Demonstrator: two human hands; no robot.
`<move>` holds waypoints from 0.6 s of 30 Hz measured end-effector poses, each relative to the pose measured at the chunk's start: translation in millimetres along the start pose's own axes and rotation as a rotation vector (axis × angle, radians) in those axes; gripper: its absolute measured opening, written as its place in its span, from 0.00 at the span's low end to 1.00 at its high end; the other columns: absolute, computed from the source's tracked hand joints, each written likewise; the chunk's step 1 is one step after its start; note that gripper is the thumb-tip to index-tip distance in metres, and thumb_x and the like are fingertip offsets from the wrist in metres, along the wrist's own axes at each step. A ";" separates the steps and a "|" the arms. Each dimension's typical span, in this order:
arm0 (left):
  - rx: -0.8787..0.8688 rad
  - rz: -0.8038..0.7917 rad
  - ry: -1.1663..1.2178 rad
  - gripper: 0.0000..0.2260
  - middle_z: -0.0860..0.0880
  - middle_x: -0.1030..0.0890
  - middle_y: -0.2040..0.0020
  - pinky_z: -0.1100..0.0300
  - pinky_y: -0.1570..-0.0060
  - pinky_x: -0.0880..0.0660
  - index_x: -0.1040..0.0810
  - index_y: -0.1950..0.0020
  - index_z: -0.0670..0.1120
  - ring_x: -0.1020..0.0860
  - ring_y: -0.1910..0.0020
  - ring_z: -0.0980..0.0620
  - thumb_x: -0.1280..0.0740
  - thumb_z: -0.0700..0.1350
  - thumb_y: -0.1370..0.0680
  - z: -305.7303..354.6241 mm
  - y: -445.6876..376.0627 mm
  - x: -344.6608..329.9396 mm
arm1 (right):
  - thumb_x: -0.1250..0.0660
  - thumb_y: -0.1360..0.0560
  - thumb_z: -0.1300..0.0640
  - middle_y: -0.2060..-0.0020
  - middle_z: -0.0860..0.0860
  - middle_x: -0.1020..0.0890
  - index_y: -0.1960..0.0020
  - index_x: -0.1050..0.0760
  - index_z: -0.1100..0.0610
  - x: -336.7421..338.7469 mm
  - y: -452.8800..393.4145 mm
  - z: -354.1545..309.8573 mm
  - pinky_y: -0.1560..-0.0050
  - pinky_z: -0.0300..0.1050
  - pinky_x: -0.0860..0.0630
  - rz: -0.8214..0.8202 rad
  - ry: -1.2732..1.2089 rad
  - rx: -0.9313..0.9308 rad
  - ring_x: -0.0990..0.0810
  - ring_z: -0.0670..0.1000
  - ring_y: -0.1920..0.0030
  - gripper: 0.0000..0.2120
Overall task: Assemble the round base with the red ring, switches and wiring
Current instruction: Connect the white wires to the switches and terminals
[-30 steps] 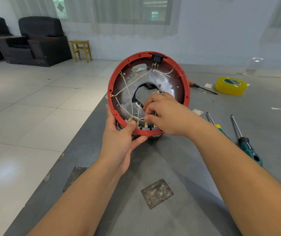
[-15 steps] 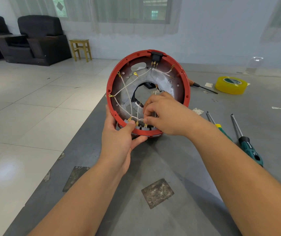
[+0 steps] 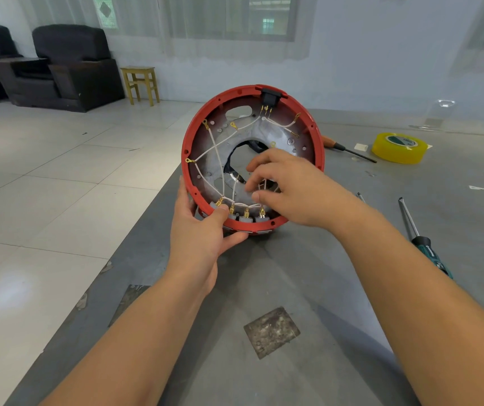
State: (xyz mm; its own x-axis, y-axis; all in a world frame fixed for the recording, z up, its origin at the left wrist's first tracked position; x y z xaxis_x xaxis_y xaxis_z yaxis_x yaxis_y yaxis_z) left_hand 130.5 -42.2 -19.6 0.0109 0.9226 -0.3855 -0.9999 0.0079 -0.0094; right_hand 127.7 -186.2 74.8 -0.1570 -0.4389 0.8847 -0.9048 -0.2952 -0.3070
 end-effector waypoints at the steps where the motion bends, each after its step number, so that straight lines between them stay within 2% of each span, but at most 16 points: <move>1: 0.003 0.016 -0.005 0.31 0.49 0.19 0.34 0.46 0.55 0.14 0.30 0.23 0.62 0.14 0.44 0.42 0.33 0.32 0.17 -0.3 -1.3 2.5 | 0.30 0.21 0.54 0.37 0.41 0.26 0.48 0.17 0.46 6.3 0.9 0.0 0.47 0.29 0.34 0.026 0.005 0.007 0.29 0.36 0.46 0.05; 2: 0.008 0.032 -0.009 0.30 0.49 0.19 0.34 0.47 0.56 0.14 0.29 0.23 0.61 0.14 0.45 0.43 0.33 0.33 0.18 -0.9 -2.6 5.0 | 0.29 0.22 0.54 0.36 0.41 0.27 0.49 0.17 0.46 11.0 1.8 -0.1 0.47 0.30 0.33 0.043 0.019 0.014 0.29 0.35 0.47 0.04; 4: 0.012 0.057 -0.024 0.29 0.49 0.18 0.36 0.48 0.58 0.14 0.29 0.24 0.60 0.13 0.46 0.43 0.32 0.33 0.18 -1.4 -4.2 8.5 | 0.28 0.23 0.54 0.35 0.42 0.27 0.50 0.17 0.45 14.8 3.2 -0.3 0.40 0.41 0.30 0.056 0.074 0.028 0.29 0.41 0.40 0.04; 6: 0.002 0.078 -0.052 0.28 0.50 0.18 0.36 0.49 0.58 0.14 0.30 0.24 0.59 0.12 0.48 0.45 0.31 0.34 0.18 -0.2 -5.1 11.7 | 0.28 0.23 0.53 0.33 0.42 0.26 0.49 0.17 0.45 13.3 4.7 -2.1 0.33 0.48 0.32 0.055 0.193 0.042 0.34 0.50 0.32 0.04; 9: -0.024 0.108 -0.076 0.26 0.53 0.19 0.35 0.49 0.58 0.14 0.29 0.25 0.56 0.12 0.49 0.48 0.30 0.35 0.19 2.4 -5.7 16.3 | 0.28 0.24 0.48 0.32 0.41 0.26 0.47 0.17 0.42 5.8 5.3 -3.3 0.28 0.53 0.37 0.029 0.306 0.049 0.38 0.55 0.29 0.06; 14: -0.040 0.111 -0.071 0.20 0.57 0.21 0.34 0.48 0.59 0.14 0.27 0.27 0.57 0.13 0.46 0.48 0.31 0.40 0.16 1.2 -3.5 15.9 | 0.28 0.24 0.43 0.42 0.37 0.25 0.51 0.18 0.39 -5.9 2.2 2.8 0.33 0.52 0.40 -0.011 0.267 0.017 0.34 0.51 0.34 0.03; 18: -0.013 0.078 -0.014 0.24 0.59 0.21 0.37 0.45 0.57 0.14 0.30 0.24 0.63 0.13 0.47 0.51 0.33 0.40 0.15 -6.1 -0.3 7.7 | 0.28 0.25 0.43 0.47 0.36 0.26 0.53 0.20 0.38 -6.7 0.8 6.7 0.43 0.47 0.42 0.003 0.253 0.000 0.33 0.50 0.38 0.02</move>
State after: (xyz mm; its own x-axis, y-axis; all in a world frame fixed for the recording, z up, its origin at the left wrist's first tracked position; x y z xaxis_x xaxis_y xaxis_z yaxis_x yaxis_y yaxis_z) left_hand 131.0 -37.4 -28.2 -0.0673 0.9255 -0.3728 -0.9976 -0.0692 0.0084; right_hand 130.7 -189.2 66.3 -0.2540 -0.2131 0.9434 -0.9040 -0.2946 -0.3099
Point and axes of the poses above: each hand's wrist, its own y-axis away from the middle knuckle, its own x-axis out of the back of the hand, z = x × y, the point moved 10 cm from there along -y, towards the middle knuckle
